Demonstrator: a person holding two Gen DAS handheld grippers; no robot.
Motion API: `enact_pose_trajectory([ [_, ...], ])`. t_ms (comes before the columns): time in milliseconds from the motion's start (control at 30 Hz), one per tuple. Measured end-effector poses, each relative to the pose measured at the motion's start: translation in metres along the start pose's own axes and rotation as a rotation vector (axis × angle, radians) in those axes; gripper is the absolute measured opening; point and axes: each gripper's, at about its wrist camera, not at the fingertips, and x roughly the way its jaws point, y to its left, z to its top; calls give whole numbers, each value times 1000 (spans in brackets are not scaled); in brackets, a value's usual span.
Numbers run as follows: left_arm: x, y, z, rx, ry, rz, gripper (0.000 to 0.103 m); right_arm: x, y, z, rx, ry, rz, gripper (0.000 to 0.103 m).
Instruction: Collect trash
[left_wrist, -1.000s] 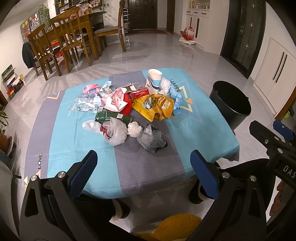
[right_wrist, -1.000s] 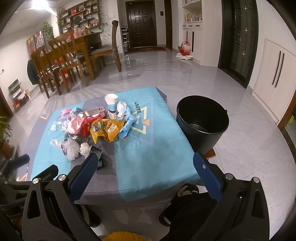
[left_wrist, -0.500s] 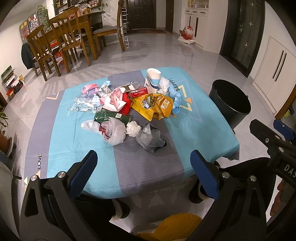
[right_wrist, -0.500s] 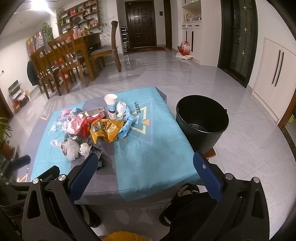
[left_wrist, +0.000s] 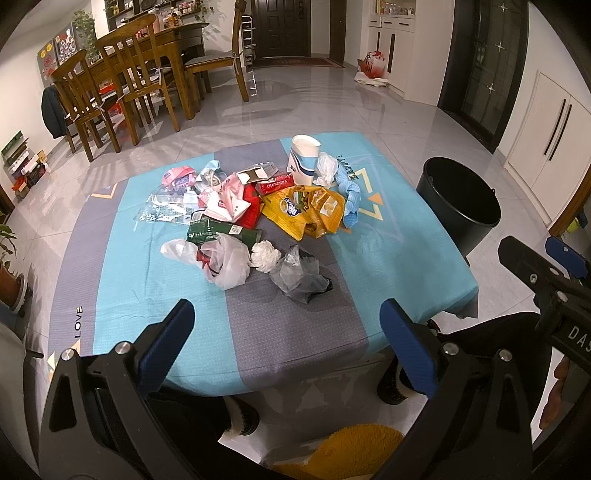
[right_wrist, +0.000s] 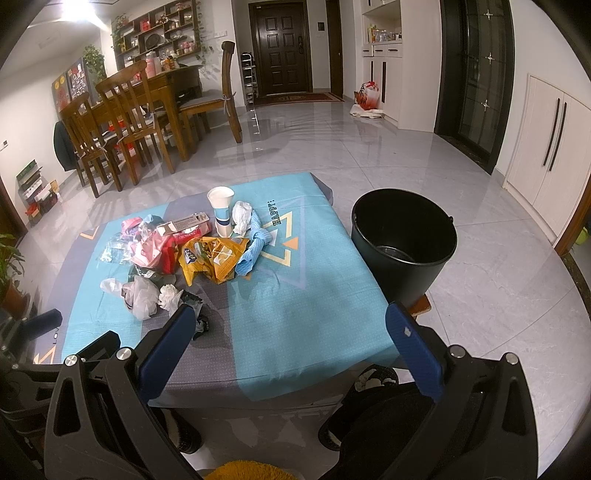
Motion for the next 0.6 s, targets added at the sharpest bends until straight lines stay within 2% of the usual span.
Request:
enact_pose_trajectory([
  [500,7,-3,-3,-1,8,-3,100,1,-1,0,3,-3,3,101],
  [600,6,10,0,-45,-8,-58,100,2,-4,-1,12,-12,28,101],
])
